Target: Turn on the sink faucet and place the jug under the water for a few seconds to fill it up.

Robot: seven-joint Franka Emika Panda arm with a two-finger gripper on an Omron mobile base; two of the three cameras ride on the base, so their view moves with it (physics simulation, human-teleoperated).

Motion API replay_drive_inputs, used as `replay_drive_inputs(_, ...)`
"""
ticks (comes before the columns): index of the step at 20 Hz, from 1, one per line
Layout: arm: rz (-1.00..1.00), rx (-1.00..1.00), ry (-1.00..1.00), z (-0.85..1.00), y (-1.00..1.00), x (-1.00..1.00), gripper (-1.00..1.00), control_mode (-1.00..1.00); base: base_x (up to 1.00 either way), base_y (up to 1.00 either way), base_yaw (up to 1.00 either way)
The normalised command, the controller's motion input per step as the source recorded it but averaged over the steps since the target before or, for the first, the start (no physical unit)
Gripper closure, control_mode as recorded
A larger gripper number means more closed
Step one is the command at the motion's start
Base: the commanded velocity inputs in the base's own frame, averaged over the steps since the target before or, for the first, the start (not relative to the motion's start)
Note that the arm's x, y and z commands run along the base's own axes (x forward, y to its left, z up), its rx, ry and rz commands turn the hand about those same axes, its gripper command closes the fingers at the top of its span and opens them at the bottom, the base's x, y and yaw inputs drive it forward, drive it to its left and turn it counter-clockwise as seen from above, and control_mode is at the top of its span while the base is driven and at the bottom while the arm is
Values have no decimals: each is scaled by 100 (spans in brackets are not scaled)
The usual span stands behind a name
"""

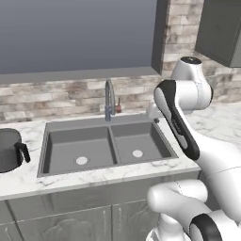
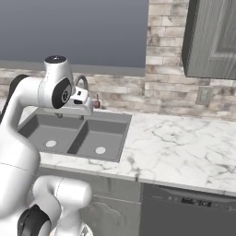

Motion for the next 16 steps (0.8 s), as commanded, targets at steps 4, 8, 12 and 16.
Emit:
replay_drive_inputs(4, 0, 0, 0, 0, 0, 0, -100, 100, 3, -22, -2)
replay_drive_inputs(8, 0, 0, 0, 0, 0, 0, -100, 100, 9, -19, -2)
replay_drive_inputs(12, 0, 0, 0, 0, 0, 0, -100, 100, 9, -14, 0)
replay_drive_inputs(16, 0, 0, 0, 0, 0, 0, -100, 100, 8, -11, 0)
